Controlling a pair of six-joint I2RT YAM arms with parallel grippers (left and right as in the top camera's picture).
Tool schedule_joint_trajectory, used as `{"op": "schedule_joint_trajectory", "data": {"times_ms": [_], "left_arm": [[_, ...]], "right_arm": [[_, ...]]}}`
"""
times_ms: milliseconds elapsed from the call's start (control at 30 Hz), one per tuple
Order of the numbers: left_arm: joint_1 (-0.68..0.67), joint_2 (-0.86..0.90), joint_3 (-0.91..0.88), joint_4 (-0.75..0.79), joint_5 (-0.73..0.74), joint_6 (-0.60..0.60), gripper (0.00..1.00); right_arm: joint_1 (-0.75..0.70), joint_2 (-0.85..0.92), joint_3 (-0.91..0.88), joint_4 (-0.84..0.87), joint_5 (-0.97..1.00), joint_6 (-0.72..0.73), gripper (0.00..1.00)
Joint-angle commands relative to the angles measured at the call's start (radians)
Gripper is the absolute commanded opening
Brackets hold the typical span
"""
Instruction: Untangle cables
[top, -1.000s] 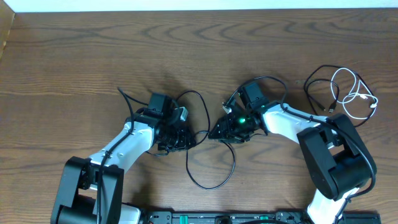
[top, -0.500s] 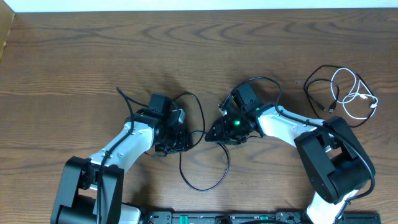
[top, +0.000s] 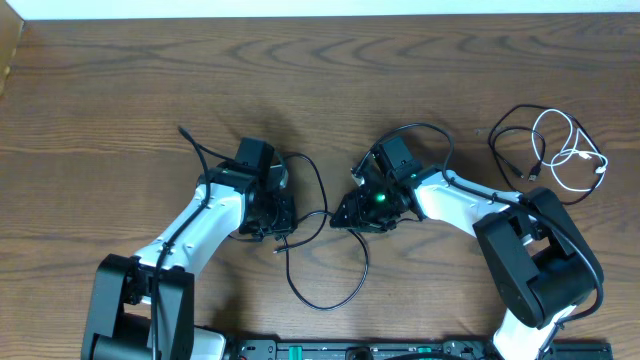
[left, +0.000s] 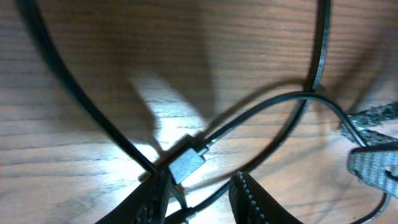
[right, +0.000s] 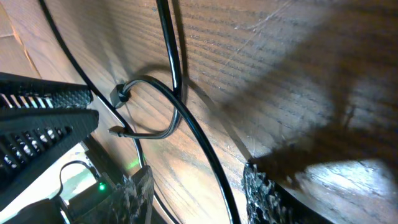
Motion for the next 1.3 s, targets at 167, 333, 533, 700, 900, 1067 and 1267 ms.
{"op": "schedule_joint_trajectory", "data": {"times_ms": [167, 333, 533, 700, 900, 1067, 1267], "left_arm": [[0.004, -0.005, -0.059, 0.043, -0.097, -0.05, 0.37], [0.003, -0.005, -0.066, 0.044, -0.054, -0.058, 0.37], [0.003, -0.004, -0.098, 0.052, 0.013, -0.069, 0.37], [0.003, -0.004, -0.104, 0.055, 0.106, -0.069, 0.37], [0.003, -0.004, -0.104, 0.048, 0.127, -0.069, 0.37], [0.003, -0.004, -0.104, 0.05, 0.127, -0.069, 0.37], [0.003, -0.004, -0.104, 0.063, 0.126, -0.069, 0.37]], "right_arm": [[0.006, 0.05, -0.03, -0.016, 0.214, 0.003, 0.47], [0.006, 0.05, -0.03, -0.016, 0.214, 0.003, 0.47], [0.006, 0.05, -0.03, -0.017, 0.214, 0.003, 0.47], [0.006, 0.05, -0.03, -0.019, 0.214, 0.003, 0.47], [0.006, 0.05, -0.03, -0.024, 0.214, 0.003, 0.47], [0.005, 0.05, -0.03, -0.023, 0.214, 0.006, 0.45], [0.006, 0.05, -0.03, -0.019, 0.214, 0.024, 0.48]]}}
